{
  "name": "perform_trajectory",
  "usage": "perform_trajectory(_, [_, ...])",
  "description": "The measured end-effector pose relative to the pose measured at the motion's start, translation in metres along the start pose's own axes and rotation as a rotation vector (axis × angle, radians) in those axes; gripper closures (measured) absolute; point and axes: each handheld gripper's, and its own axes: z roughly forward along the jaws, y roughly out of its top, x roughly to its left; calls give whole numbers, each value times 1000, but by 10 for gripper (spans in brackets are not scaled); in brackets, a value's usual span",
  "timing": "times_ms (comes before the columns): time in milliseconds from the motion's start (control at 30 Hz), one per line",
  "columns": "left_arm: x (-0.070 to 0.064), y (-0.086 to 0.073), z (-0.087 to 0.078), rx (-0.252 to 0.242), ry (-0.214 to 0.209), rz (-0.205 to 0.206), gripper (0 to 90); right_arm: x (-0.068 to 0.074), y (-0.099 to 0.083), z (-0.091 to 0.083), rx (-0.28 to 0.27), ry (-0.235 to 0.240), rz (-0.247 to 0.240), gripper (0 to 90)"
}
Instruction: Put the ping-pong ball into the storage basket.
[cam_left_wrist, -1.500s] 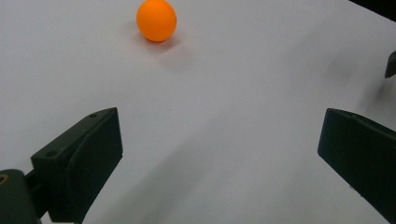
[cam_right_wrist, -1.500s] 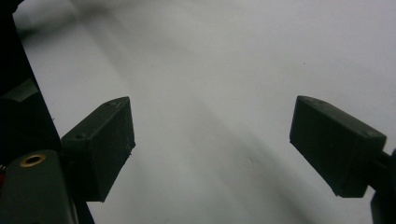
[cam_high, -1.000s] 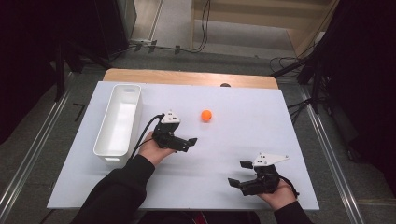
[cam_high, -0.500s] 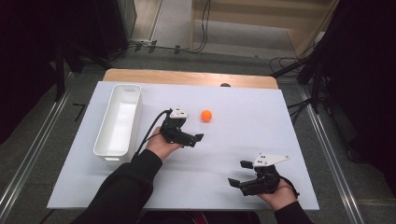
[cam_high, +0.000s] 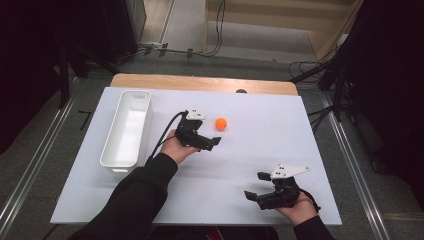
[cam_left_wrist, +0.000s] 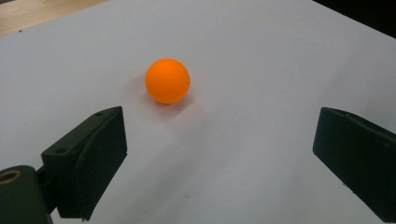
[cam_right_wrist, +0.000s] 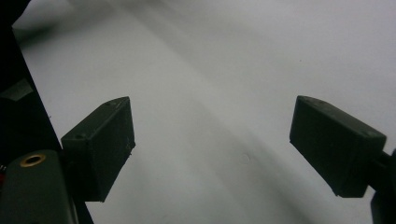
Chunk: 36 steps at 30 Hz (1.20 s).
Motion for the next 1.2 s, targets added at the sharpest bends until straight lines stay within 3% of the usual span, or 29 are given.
perform_trajectory(267, [2,8,6,-6,6,1,35,0,0,-1,-12,-3,-3,127])
perform_trajectory(633, [3,23,18,18,19,41,35,0,0,0,-4,1,-9,127])
perform_trajectory(767, [7,30,21,0,0,11,35,1,0,-1,-3,-1,-10,127])
perform_trajectory(867, [7,34,25,17,10,40,35,1,0,-1,-4,2,-10,127])
perform_trajectory(967, [9,39,28,-3,15,29,35,0,-1,-1,-3,0,-6,127])
perform_trajectory(1200, [12,46,36,13,24,33,35,1,0,-1,-5,2,-9,127])
